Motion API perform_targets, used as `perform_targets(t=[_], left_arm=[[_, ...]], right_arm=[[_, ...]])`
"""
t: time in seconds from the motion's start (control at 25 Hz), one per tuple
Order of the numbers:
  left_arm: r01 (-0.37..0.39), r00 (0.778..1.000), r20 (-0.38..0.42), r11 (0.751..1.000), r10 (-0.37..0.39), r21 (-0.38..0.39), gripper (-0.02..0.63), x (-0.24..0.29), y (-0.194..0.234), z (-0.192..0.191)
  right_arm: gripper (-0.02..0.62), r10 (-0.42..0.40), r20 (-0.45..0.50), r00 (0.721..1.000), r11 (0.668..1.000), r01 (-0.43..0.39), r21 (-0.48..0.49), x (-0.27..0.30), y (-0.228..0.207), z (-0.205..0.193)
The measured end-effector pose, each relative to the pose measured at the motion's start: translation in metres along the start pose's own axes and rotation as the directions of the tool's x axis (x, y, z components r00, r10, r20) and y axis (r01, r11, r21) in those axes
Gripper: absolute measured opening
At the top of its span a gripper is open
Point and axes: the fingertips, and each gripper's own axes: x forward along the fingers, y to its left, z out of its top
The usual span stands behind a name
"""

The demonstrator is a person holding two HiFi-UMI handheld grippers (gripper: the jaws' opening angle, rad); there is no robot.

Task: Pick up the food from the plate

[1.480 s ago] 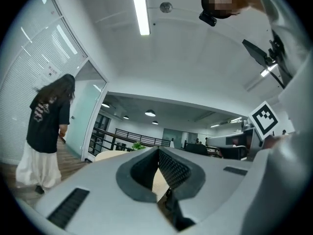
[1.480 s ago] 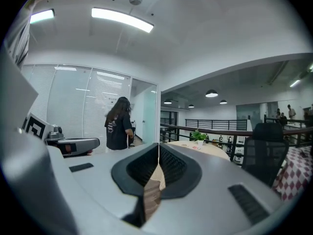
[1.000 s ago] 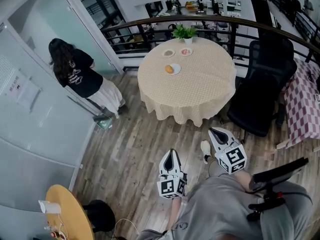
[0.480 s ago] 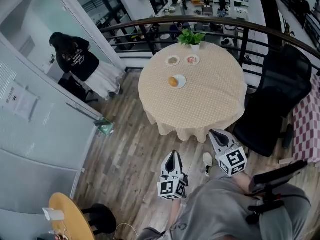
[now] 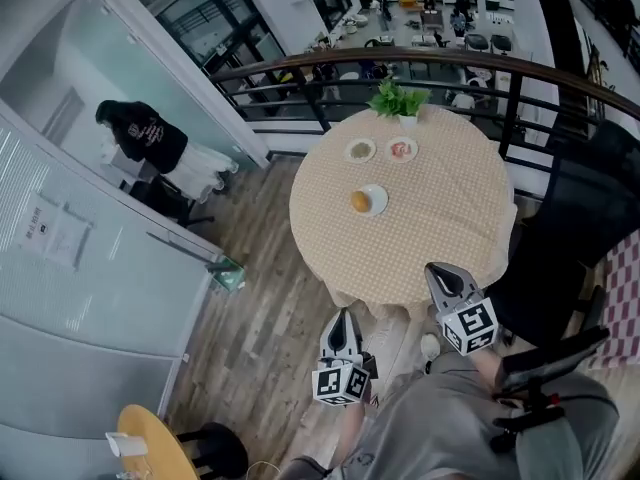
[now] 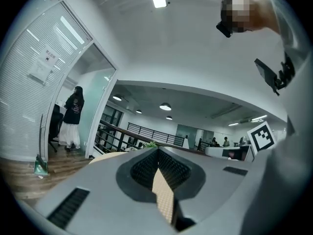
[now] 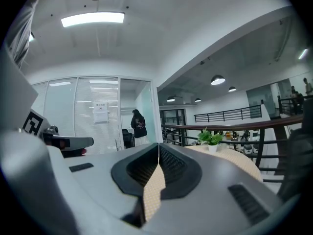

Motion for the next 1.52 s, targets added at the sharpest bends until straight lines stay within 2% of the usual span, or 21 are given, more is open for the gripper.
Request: perform_targets(t=[0.28,0.4,0.56,0.76,0.88,1.04,1.24,1.32,1.36,1.4,1.44,1.48,1.52], left_arm=[[0.056,0.998,0.019,0.998,-0.056,0.018,0.009,0.056,-0.018,0.016],[0.107,0.994,0.019,0.993,-0.108,0.041,0.009,0.071,-0.029,0.021],[0.177,0.982,0.048,0.981,-0.181,0.076,0.009,0.084,-0.044,0.039],[0.262,0.957,0.107,0.961,-0.27,0.09,0.009,0.092,-0.053,0.067],[0.266,0.955,0.101,0.957,-0.278,0.114,0.009,0.096,-0.046,0.067],[0.263,0.955,0.114,0.96,-0.274,0.1,0.009,0.096,-0.034,0.067],[0.247,0.962,0.096,0.965,-0.255,0.091,0.009,0.097,-0.021,0.063],[0.219,0.967,0.11,0.971,-0.229,0.092,0.009,0.097,-0.014,0.066],[0.188,0.973,0.116,0.978,-0.197,0.089,0.041,0.099,-0.008,0.067],[0.16,0.979,0.11,0.984,-0.169,0.083,0.32,0.102,-0.002,0.067],[0.149,0.983,0.093,0.985,-0.157,0.082,0.446,0.106,0.002,0.064],[0.153,0.984,0.077,0.984,-0.16,0.09,0.477,0.109,0.005,0.062],[0.158,0.984,0.068,0.982,-0.166,0.104,0.477,0.111,0.006,0.061]], right_arm=[[0.015,-0.01,0.048,0.999,1.0,0.011,-0.019,0.031,-0.034,0.022],[0.015,-0.021,0.051,0.998,1.0,0.021,-0.008,0.035,-0.04,0.024],[0.015,-0.042,0.059,0.997,0.999,0.043,-0.014,0.037,-0.039,0.038],[0.015,-0.08,0.103,0.992,0.996,0.084,-0.034,0.034,-0.033,0.065],[0.015,-0.099,0.121,0.988,0.994,0.104,-0.035,0.033,-0.03,0.068],[0.015,-0.103,0.115,0.988,0.993,0.108,-0.036,0.04,-0.026,0.061],[0.015,-0.107,0.095,0.99,0.993,0.11,-0.031,0.046,-0.024,0.056],[0.015,-0.109,0.092,0.99,0.993,0.113,-0.035,0.048,-0.022,0.058],[0.015,-0.111,0.091,0.99,0.993,0.114,-0.036,0.049,-0.021,0.06],[0.015,-0.112,0.09,0.99,0.993,0.116,-0.036,0.05,-0.021,0.06],[0.015,-0.114,0.088,0.99,0.993,0.118,-0.033,0.052,-0.021,0.06],[0.015,-0.116,0.086,0.989,0.993,0.119,-0.027,0.054,-0.021,0.057],[0.015,-0.118,0.085,0.989,0.992,0.12,-0.022,0.055,-0.021,0.055]])
